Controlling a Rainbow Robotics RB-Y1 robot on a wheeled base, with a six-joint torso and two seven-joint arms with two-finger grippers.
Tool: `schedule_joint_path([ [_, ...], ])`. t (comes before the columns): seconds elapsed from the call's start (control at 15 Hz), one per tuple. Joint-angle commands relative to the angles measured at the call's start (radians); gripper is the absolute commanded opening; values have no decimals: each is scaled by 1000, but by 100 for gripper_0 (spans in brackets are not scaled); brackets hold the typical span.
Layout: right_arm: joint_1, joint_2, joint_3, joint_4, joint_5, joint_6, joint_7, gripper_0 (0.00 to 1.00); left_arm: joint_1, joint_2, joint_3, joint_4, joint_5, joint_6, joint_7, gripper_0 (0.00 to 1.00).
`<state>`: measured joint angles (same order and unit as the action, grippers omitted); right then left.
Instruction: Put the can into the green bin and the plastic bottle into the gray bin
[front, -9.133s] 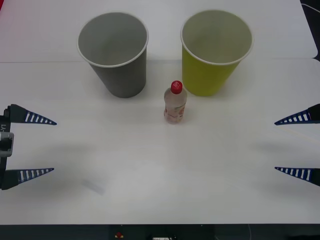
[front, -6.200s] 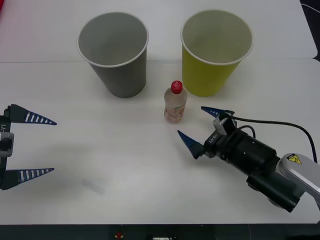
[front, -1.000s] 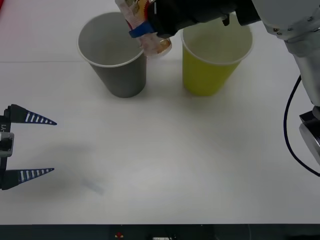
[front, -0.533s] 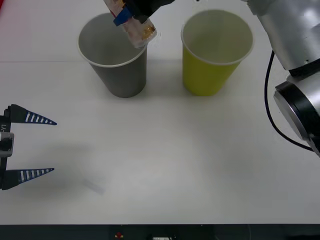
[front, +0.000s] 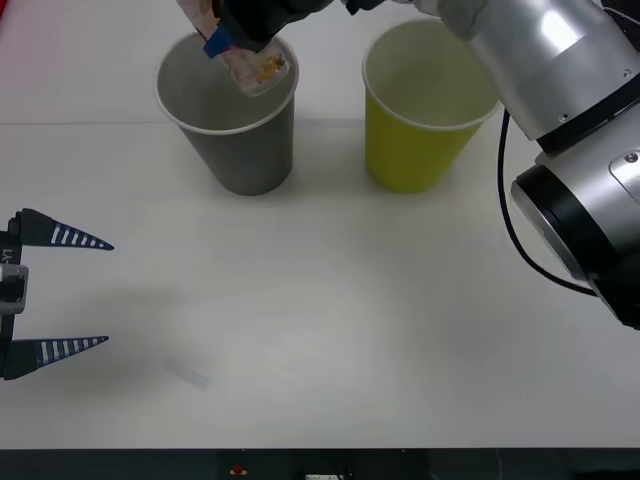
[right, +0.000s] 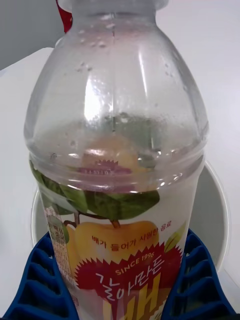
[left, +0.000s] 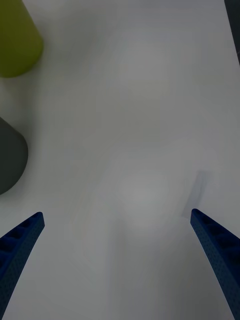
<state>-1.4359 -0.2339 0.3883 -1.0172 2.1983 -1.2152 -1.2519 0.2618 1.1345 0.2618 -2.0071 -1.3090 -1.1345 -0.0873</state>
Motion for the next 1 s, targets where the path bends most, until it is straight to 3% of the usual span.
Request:
schedule_joint_path([
  [0.07, 0, 2, 4, -1, 3, 0, 0, 16, 0, 0, 0, 0, 0, 0, 0, 100],
  [0.13, 0, 2, 4, -1, 3, 2, 11, 60, 0, 0, 0, 0, 0, 0, 0, 100],
  [0.2, 0, 2, 4, -1, 1, 5, 23, 95, 0, 0, 0, 0, 0, 0, 0, 100],
  [0.27, 0, 2, 4, -1, -3, 6, 25, 100, 0, 0, 0, 0, 0, 0, 0, 100],
  [0.6, 11, -21, -23, -44, -26, -24, 34, 100, 0, 0, 0, 0, 0, 0, 0, 100],
  [1.0, 198, -162, -71, -356, -95, -73, 32, 100, 0, 0, 0, 0, 0, 0, 0, 100],
])
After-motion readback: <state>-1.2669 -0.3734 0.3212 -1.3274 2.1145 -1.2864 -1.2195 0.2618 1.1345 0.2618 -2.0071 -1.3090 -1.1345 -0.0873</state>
